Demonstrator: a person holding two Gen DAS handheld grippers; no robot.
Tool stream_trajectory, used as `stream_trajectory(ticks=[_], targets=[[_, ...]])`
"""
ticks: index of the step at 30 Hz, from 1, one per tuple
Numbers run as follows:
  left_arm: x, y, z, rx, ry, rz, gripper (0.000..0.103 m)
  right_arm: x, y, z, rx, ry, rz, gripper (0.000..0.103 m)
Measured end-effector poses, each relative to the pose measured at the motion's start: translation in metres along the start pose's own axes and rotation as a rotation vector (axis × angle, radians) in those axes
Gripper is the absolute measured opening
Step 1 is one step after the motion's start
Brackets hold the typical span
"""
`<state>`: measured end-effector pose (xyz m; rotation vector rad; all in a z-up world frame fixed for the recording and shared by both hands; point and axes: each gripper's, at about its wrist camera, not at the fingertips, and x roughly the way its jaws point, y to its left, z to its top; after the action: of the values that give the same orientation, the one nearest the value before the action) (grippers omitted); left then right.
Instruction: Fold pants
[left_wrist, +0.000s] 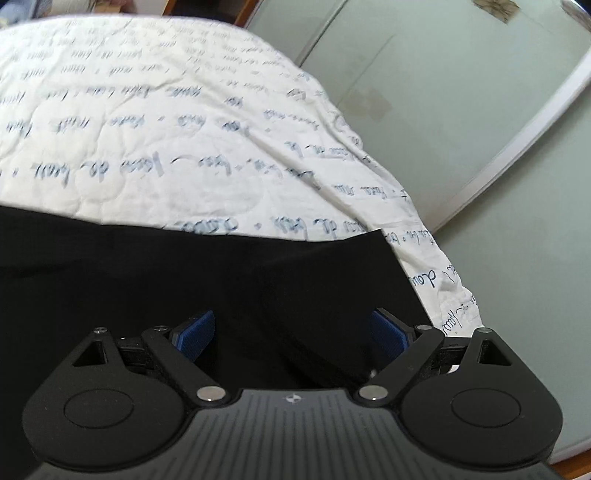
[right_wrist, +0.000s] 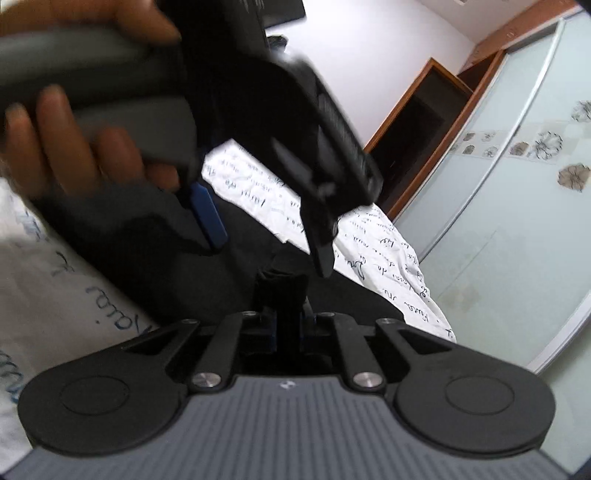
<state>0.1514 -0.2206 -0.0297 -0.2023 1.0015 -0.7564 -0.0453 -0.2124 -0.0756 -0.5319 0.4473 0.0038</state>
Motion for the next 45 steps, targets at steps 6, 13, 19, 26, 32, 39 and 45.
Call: stream_trajectory(ticks=[6,13,19,26,32,39,45], targets=[[0.011,0.009,0.002,-0.065,0.024,-0.090,0.091,-0.012,-0.013,0.001,0.143,-0.048,0.030,0.010],[0.013,0.024,0.003,-0.172,0.061,-0.184,0.015,-0.009,-0.022,-0.002,0.286,-0.062,0.058,0.011],[0.006,0.029,-0.004,-0.166,0.013,-0.195,0.007,-0.003,-0.020,-0.002,0.254,-0.047,0.063,0.011],[-0.030,0.020,0.003,0.067,-0.078,-0.080,0.007,0.006,-0.013,0.019,0.182,-0.072,0.087,0.011],[-0.057,0.048,-0.002,0.137,-0.093,0.079,0.007,0.017,0.016,0.043,0.111,-0.110,0.195,0.011],[-0.087,0.094,-0.013,0.136,-0.098,0.188,0.007,0.030,0.059,0.067,0.029,-0.142,0.323,0.011],[-0.087,0.103,-0.022,0.184,-0.119,0.265,0.006,0.045,0.074,0.076,-0.012,-0.130,0.379,0.011]])
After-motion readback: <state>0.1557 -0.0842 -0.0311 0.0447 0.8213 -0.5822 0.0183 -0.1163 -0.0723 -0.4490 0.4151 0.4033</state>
